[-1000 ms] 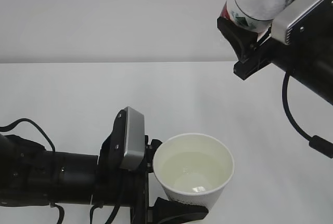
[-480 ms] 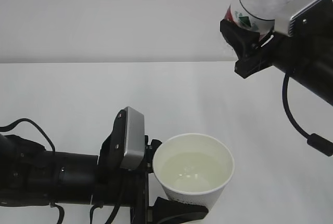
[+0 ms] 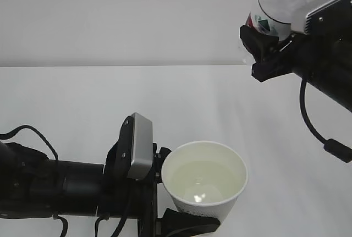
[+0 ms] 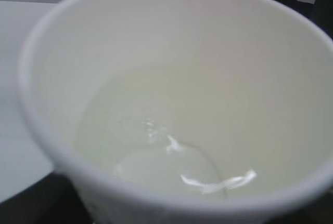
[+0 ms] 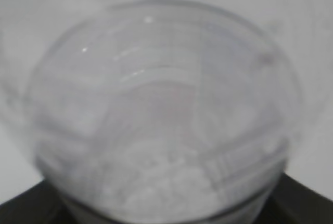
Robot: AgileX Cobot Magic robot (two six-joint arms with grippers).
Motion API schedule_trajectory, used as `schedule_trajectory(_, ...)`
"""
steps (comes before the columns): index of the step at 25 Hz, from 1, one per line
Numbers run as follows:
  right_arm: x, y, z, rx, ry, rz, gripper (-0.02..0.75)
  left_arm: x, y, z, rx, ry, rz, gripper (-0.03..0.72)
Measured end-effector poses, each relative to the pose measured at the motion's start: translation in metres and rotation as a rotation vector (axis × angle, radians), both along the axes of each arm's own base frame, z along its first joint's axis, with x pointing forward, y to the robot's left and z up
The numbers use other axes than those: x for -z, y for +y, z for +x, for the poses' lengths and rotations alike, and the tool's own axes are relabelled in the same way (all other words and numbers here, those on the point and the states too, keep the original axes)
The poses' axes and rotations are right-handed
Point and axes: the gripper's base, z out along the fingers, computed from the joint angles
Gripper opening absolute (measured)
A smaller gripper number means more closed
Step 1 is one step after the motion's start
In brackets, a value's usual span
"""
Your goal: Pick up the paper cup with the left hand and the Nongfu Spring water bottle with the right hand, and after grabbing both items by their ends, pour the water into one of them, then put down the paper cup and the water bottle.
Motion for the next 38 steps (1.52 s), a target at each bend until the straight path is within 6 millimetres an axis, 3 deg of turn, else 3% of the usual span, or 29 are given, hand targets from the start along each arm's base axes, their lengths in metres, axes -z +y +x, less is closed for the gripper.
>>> schedule_trajectory(24, 0.008, -0.018, 0.009, 0.219, 0.066, 0.106, 0.482, 0.000, 0.000, 0.000, -0.001, 0.002, 0.000, 0.564)
schedule_trajectory(38, 0.014, -0.021, 0.005, 0.233, 0.091, 0.104, 0.482, 0.000, 0.000, 0.000, -0.001, 0.002, 0.000, 0.563)
